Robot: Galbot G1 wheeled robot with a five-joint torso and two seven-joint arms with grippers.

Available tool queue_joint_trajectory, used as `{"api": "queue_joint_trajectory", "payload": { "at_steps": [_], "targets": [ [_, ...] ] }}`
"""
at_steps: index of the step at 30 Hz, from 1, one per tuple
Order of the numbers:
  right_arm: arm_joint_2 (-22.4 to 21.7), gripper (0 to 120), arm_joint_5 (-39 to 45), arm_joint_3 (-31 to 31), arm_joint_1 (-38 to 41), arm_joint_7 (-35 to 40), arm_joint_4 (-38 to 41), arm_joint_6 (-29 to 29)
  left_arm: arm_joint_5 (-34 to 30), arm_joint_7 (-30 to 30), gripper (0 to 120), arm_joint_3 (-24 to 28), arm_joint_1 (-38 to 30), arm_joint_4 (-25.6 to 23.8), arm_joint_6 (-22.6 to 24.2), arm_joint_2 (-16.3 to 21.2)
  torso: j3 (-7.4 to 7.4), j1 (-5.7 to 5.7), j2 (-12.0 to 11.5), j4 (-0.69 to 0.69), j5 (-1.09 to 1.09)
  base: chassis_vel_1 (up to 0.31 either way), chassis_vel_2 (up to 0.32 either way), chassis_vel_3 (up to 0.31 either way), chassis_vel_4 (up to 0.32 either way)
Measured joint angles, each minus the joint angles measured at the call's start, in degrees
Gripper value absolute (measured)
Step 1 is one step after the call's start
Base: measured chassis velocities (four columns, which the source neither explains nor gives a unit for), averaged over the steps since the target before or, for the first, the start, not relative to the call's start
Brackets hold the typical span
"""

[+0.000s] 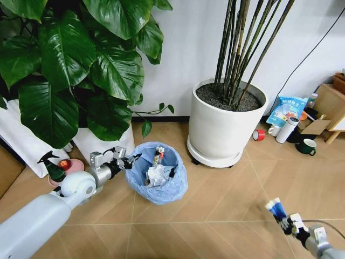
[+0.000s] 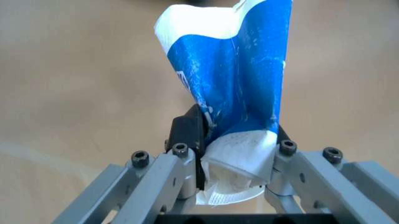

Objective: Pick up the trash bin and place the garbage on the floor into it.

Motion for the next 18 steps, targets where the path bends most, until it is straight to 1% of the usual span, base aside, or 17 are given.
{"api": "queue_joint_trajectory", "payload": {
  "at_steps": [2,3,4,6,7,8,9,10,11,12,15,16,17,18],
  "targets": [
    [-1.00,16,-0.47,1.61,-0.35,-3.10,2.92,1.36,-0.13,0.16,0,1.44,-0.84,0.41,-0.01,-0.03,0.00,0.00,0.00,0.00,-0.05,0.000,0.000,0.000,0.000],
    [-1.00,16,-0.47,1.61,-0.35,-3.10,2.92,1.36,-0.13,0.16,0,1.44,-0.84,0.41,-0.01,-0.03,0.00,0.00,0.00,0.00,-0.05,0.000,0.000,0.000,0.000],
    [-1.64,16,-1.06,2.54,-0.30,-5.50,4.68,2.37,-0.24,0.22,0,2.76,-1.61,0.86,-0.01,-0.26,0.00,0.00,0.00,0.01,-0.04,0.000,0.000,0.000,0.000],
    [-3.02,16,-1.40,3.11,1.48,-12.94,8.35,4.95,-0.36,0.19,0,5.89,-3.63,1.95,-0.01,-1.41,0.00,0.00,0.00,-0.01,0.01,0.000,0.000,0.000,0.000],
    [-3.02,16,-1.40,3.11,1.48,-12.94,8.35,4.95,-0.36,0.19,0,5.89,-3.63,1.95,-0.01,-1.41,0.00,0.00,0.00,-0.01,0.01,0.000,0.000,0.000,0.000],
    [-3.25,16,-1.34,2.67,2.52,-15.04,8.85,5.83,-0.36,0.19,0,6.94,-4.28,2.25,-0.01,-1.79,0.00,0.00,0.00,-0.01,-0.01,0.000,0.000,0.000,0.000],
    [-3.39,16,-1.27,1.98,3.67,-17.00,9.16,6.70,-0.36,0.19,0,7.89,-4.91,2.42,-0.01,-2.11,0.00,0.00,0.00,0.00,-0.04,0.000,0.000,0.000,0.000],
    [-3.57,16,-1.15,0.73,5.80,-19.77,9.50,7.86,-0.36,0.20,0,9.33,-5.89,2.68,-0.01,-2.54,0.01,0.00,-0.01,-0.03,-0.02,0.000,0.000,0.000,0.000],
    [-3.65,16,-0.93,-0.25,7.49,-21.63,9.66,8.43,-0.36,0.18,0,10.46,-6.66,2.85,-0.01,-2.92,0.00,0.00,0.00,-0.01,0.03,0.000,0.000,0.000,0.000],
    [-3.65,16,-0.93,-0.25,7.49,-21.63,9.66,8.43,-0.36,0.18,0,10.46,-6.66,2.85,-0.01,-2.92,0.00,0.00,0.00,-0.01,0.03,0.000,0.000,0.000,0.000],
    [-3.65,16,2.02,-5.50,14.56,-26.06,11.29,9.15,-0.78,0.03,0,13.70,-9.26,3.48,-0.04,-4.53,0.01,0.00,0.00,-0.02,-0.01,0.000,0.000,0.000,0.000],
    [-3.43,16,2.92,-6.97,16.93,-27.20,12.03,9.00,-0.92,-0.02,0,14.33,-9.82,3.69,-0.05,-4.84,0.01,0.00,0.00,-0.02,0.01,0.000,0.000,0.000,0.000],
    [-3.43,16,2.92,-6.97,16.93,-27.20,12.03,9.00,-0.92,-0.02,0,14.33,-9.82,3.69,-0.05,-4.84,0.01,0.00,0.00,-0.02,0.01,0.000,0.000,0.000,0.000],
    [-3.14,16,3.69,-8.17,18.78,-28.12,12.74,8.67,-0.93,-0.05,0,14.77,-10.18,3.98,-0.07,-5.13,0.01,0.00,0.00,-0.01,0.00,0.000,0.000,0.000,0.000]
  ]
}}
